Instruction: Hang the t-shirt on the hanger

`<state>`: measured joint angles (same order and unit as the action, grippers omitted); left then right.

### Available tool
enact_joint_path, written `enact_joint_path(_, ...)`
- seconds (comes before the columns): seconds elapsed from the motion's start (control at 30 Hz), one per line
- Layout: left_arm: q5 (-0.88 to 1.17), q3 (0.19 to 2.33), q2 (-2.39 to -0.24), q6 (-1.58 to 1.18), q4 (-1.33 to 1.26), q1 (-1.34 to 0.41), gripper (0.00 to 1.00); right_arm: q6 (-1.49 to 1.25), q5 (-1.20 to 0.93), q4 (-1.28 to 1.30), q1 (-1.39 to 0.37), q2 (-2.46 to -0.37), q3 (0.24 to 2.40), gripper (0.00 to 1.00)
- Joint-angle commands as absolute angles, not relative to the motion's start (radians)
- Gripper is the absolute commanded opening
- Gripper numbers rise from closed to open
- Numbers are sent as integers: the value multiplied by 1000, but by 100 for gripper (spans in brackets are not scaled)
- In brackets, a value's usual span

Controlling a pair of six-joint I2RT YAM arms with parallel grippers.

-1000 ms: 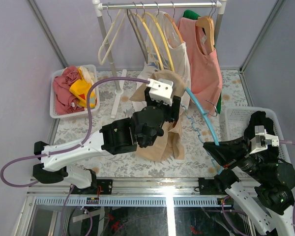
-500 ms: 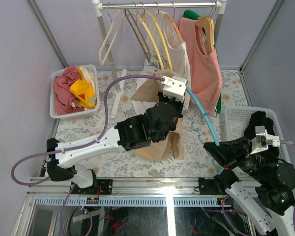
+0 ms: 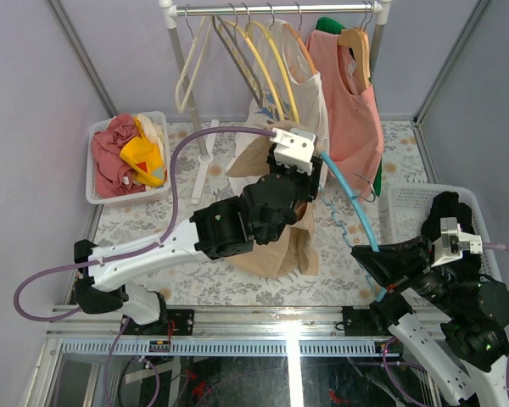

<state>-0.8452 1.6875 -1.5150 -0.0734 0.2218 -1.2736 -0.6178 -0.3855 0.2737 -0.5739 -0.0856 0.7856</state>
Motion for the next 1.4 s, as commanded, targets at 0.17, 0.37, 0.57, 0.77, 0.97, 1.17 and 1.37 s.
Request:
enact_joint_path(0.17,-869,1722,-1466,-70,193,-1276,34,-592,-384,142,-575,-69,815,0)
enact_joint_path(0.37,-870,1731,-1473,-53,192,-1277,14,-595,-384,143,-575,-65,814,0)
enact_joint_path(0.57,-853,1731,-1458,-60,205,-1284,18,-594,-383,143,-575,-67,816,0)
enact_joint_path(0.77,-860,1714,-1438,-66,219,-1299,41,-596,-385,133,-576,-71,813,0)
enact_joint_path(0.97,-875,1685,-1419,-66,214,-1298,41,-601,-387,123,-575,-73,807,0)
enact_joint_path(1.17,-863,1699,-1447,-46,201,-1298,43,-605,-392,112,-575,-75,804,0)
enact_joint_path(1.37,-847,1722,-1488,-52,219,-1299,46,-604,-390,117,-575,-72,805,0)
